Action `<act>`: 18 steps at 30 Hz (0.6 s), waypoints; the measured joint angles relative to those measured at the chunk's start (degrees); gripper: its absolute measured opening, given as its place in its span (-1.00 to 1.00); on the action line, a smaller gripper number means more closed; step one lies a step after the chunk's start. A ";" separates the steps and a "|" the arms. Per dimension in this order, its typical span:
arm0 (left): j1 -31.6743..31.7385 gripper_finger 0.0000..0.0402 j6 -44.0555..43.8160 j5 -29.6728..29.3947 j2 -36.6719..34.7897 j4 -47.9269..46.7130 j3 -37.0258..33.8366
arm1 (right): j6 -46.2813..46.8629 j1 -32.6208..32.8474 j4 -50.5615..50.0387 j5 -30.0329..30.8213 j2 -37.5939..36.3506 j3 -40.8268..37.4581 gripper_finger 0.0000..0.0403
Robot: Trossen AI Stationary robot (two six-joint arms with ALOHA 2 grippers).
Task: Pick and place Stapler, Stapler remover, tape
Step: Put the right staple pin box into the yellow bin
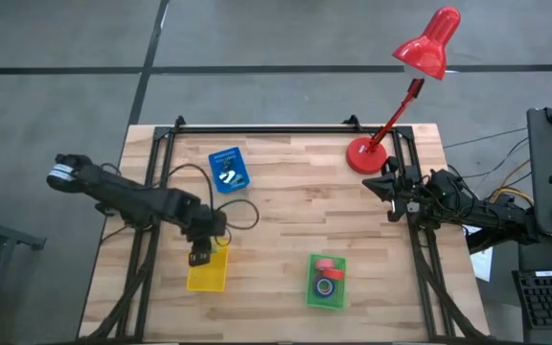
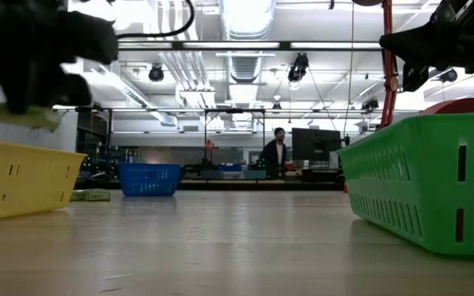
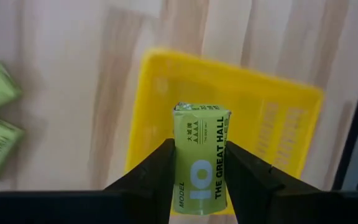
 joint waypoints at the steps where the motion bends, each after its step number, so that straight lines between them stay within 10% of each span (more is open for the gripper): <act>1: -0.56 -0.36 -0.28 0.04 0.26 0.35 -0.79 | 0.00 0.00 0.00 0.00 0.00 0.00 -0.96; 18: -1.29 -0.31 -4.34 4.48 1.18 6.16 -7.17 | 0.00 0.00 0.00 -0.02 0.00 0.00 -0.96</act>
